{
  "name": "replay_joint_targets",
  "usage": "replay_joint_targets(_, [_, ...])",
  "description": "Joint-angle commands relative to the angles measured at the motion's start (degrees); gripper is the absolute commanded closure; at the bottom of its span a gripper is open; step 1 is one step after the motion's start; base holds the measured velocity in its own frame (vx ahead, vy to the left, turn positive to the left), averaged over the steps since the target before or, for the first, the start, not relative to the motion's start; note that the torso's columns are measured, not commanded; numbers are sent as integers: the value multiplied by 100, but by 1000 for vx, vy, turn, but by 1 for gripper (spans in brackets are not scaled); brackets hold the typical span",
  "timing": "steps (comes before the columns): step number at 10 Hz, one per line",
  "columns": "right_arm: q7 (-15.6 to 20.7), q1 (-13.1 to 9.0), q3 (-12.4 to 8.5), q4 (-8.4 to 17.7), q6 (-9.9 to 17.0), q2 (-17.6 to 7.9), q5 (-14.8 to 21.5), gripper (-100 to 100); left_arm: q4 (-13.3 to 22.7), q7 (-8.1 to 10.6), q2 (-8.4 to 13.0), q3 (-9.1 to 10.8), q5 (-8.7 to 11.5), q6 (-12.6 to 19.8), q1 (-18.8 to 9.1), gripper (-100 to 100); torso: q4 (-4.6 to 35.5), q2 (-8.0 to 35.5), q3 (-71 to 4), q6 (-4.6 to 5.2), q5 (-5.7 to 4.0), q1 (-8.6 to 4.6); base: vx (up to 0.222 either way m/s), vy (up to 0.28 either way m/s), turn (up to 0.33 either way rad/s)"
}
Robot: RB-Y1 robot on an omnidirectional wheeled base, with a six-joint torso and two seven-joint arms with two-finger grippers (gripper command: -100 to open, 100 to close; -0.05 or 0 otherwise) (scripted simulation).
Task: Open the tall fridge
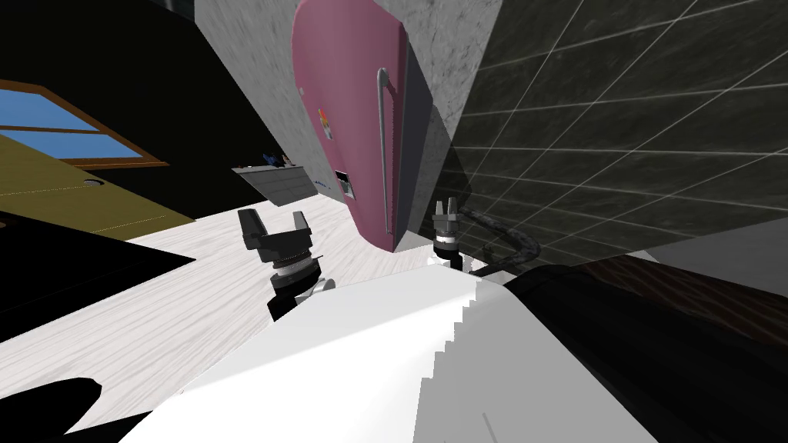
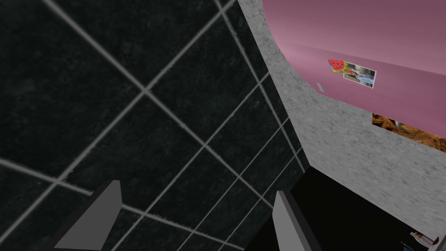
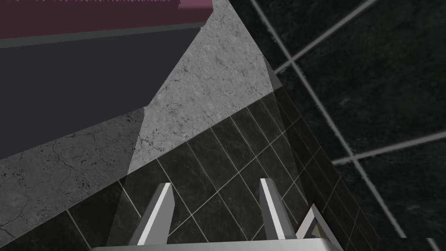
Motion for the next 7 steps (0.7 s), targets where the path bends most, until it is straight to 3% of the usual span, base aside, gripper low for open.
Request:
replay_joint_targets(1, [0,0,0,0,0,0,0,0,0,0,0,0,0,0,0,0,423,423,-846,0,0,0,0,0,0])
replay_joint_targets(2, [0,0,0,0,0,0,0,0,0,0,0,0,0,0,0,0,846,846,-1692,0,0,0,0,0,0])
replay_joint_targets(3, [87,-33,-16,34,-2,-178,62,-100,0,0,0,0,0,0,0,0,1269,1269,-2538,0,0,0,15,11,-23])
replay_joint_targets(4, [174,-65,-32,66,-5,-311,124,-100,2,0,0,0,0,0,1,0,1457,1460,-2934,0,1,3,21,29,-36])
replay_joint_targets(7, [586,-215,-112,208,-17,-754,428,-100,2,0,-1,-1,0,0,1,0,1533,1528,-3078,0,2,7,36,52,-54])
